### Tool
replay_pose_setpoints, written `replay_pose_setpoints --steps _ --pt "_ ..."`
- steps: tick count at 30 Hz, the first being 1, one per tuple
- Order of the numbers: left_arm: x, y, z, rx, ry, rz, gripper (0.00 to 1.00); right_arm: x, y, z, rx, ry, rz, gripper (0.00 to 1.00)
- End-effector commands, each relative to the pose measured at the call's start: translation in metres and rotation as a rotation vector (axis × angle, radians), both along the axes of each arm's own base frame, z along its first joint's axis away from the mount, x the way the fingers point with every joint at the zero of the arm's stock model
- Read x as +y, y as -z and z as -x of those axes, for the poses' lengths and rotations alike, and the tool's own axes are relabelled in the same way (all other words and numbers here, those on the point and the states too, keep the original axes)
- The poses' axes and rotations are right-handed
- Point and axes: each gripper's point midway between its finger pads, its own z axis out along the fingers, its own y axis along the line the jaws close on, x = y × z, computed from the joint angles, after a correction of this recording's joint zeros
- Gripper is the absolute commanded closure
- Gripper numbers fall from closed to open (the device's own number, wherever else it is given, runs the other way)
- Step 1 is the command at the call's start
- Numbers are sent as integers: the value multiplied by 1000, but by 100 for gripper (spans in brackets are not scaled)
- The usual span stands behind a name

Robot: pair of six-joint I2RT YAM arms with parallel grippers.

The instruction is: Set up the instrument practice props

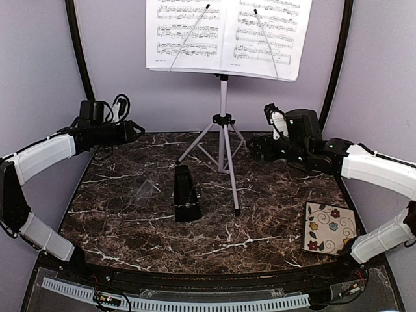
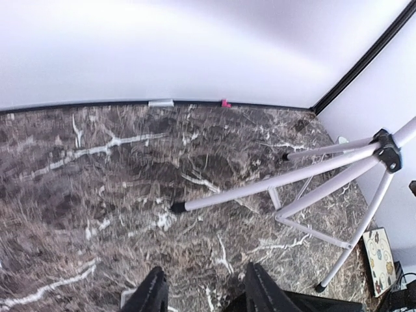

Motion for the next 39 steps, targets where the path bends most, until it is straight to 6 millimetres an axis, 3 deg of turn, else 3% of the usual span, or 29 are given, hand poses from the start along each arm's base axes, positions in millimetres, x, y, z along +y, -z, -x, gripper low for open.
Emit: replay_pose_setpoints --steps 1,5,7,12,19,24,32,39 --pt "-1 -38 2 -37 12 8 51 -14 -52 -5 -92 27 -159 4" --pt "4 -51 8 -28 8 -33 33 -42 -69 -5 -109 96 -238 0" --pt "10 -51 15 -10 -12 -49 11 -56 -71 -2 -105 136 -264 0" --pt "24 -47 44 5 -65 -56 2 -96 -55 12 -71 233 -299 0" --pt "67 13 84 164 -273 -138 1 -139 -12 41 -2 344 -329 0" --pt "78 50 109 239 -325 -142 1 -152 23 59 40 375 -324 0" --pt "85 93 132 278 -373 -109 1 -158 64 72 91 388 -329 0" --pt "89 110 133 319 -400 -121 1 -152 72 69 99 365 -332 0"
